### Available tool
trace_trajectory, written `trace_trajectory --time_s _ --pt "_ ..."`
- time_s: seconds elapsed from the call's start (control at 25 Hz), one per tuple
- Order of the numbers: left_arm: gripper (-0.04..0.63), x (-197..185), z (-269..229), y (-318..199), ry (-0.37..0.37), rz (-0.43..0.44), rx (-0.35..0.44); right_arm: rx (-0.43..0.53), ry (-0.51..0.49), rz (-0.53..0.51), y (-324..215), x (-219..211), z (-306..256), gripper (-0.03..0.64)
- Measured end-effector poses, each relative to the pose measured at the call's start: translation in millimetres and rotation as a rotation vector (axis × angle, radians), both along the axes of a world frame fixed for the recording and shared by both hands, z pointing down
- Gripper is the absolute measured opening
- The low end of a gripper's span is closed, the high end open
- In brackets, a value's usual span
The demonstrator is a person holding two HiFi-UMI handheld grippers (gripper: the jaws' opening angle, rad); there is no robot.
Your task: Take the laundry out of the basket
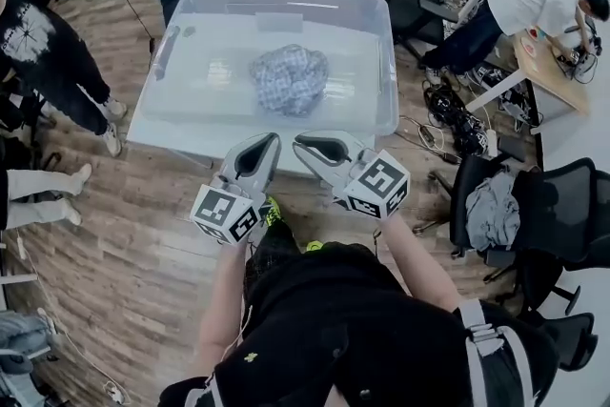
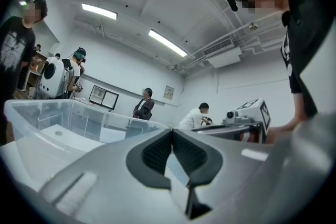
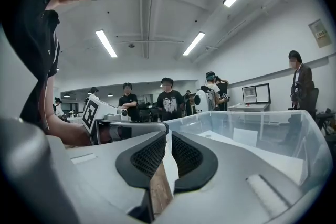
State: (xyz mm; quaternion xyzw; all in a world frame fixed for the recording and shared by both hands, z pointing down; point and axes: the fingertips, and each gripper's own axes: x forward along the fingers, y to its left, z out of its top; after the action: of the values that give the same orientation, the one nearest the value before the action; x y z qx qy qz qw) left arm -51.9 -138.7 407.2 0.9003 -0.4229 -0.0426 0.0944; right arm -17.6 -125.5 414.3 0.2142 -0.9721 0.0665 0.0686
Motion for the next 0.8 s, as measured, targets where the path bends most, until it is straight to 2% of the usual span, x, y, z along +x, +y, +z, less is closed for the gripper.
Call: trace_trajectory --time_s 0.28,0.8 --pt "0.008 -23.2 -18.8 -60.7 0.011 0.061 0.037 0.025 0.028 0.073 -58.0 -21.3 -13.5 0.025" --pt "0.008 -51.9 -33.9 -129.0 0.026 0.145 0.064 0.039 0.047 0.144 -126.0 -57.6 -19.8 0.026"
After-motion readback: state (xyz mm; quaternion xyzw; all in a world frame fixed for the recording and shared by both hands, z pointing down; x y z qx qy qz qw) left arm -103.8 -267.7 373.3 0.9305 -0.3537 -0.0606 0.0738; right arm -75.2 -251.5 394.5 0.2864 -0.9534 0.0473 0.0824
